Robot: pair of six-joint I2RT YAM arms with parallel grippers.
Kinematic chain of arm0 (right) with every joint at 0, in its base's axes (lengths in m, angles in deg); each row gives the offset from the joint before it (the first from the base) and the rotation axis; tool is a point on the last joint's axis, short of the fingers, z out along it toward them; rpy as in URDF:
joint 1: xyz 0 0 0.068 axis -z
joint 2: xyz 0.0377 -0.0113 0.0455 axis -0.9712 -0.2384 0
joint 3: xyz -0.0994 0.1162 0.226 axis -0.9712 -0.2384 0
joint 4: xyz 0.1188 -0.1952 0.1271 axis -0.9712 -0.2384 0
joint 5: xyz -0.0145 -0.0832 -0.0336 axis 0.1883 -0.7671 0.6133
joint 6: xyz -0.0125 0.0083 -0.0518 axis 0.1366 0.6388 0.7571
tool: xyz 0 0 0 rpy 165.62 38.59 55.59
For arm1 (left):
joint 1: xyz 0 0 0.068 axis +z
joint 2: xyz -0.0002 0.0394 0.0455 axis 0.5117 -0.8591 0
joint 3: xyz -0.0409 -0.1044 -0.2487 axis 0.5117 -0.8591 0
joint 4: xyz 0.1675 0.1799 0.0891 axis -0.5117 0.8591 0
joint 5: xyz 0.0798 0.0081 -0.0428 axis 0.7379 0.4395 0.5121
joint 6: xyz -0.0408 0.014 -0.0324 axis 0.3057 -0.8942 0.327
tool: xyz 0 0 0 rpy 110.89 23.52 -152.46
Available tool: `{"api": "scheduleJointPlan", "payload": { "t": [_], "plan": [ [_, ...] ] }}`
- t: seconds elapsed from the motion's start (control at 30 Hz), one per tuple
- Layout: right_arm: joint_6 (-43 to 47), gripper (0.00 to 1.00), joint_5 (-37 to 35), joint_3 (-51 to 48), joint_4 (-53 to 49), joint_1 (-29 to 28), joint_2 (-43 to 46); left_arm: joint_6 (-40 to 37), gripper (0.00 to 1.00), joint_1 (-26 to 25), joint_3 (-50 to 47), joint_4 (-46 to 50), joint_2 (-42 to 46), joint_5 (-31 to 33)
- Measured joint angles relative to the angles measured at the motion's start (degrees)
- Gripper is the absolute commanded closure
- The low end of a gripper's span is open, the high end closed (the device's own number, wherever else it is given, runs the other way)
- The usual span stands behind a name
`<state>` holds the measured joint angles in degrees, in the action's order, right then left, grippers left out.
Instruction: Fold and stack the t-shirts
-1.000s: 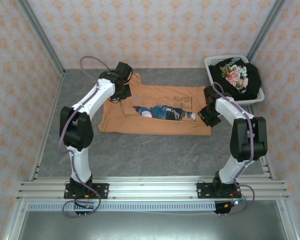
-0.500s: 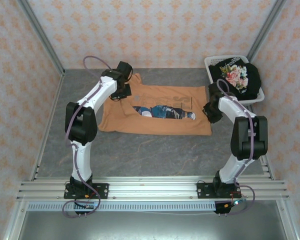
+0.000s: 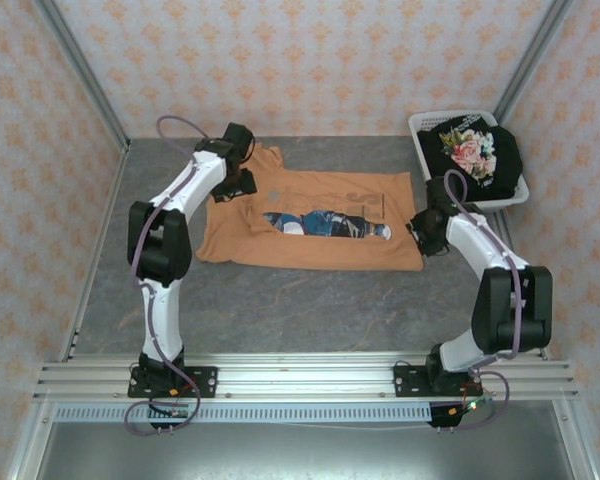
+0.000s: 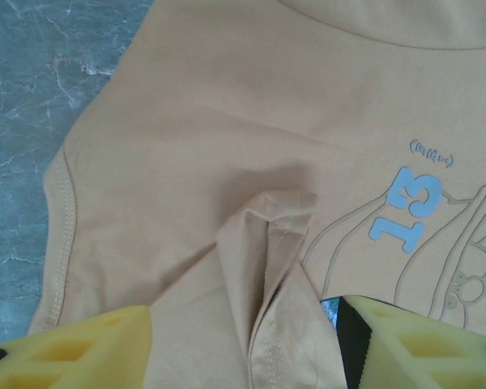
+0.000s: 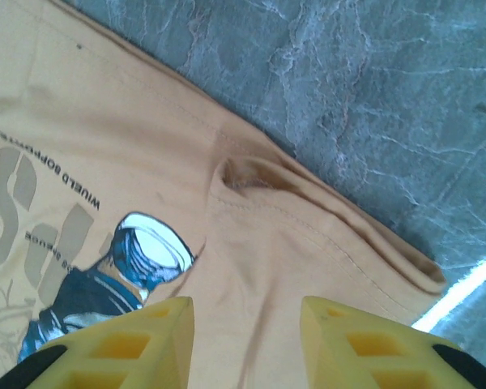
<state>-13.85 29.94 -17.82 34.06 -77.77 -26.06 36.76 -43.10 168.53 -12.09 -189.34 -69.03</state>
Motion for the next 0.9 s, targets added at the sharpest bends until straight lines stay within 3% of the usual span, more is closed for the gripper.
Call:
{"api": "scheduleJointPlan", "payload": {
  "t": [0.2,0.3,0.57,0.9],
  "plan": [
    [3.02,0.57,2.14,-5.16,-1.62,0.0,5.22,4.92,0.46,2.43,-22.4,0.11,19.26,-3.23],
    [4.28,0.59,3.19,-7.23,-2.4,0.0,5.35,7.78,0.5,4.46,-30.97,-0.98,23.63,-6.21],
    [7.23,0.66,3.78,-7.82,-2.78,0.0,3.26,12.15,0.64,6.12,-35.87,-5.73,17.94,-9.75],
    [8.94,0.67,1.81,-6.34,-3.39,0.0,-7.41,11.67,0.8,9.11,-34.27,-5.92,10.82,-2.16]
  ]
}}
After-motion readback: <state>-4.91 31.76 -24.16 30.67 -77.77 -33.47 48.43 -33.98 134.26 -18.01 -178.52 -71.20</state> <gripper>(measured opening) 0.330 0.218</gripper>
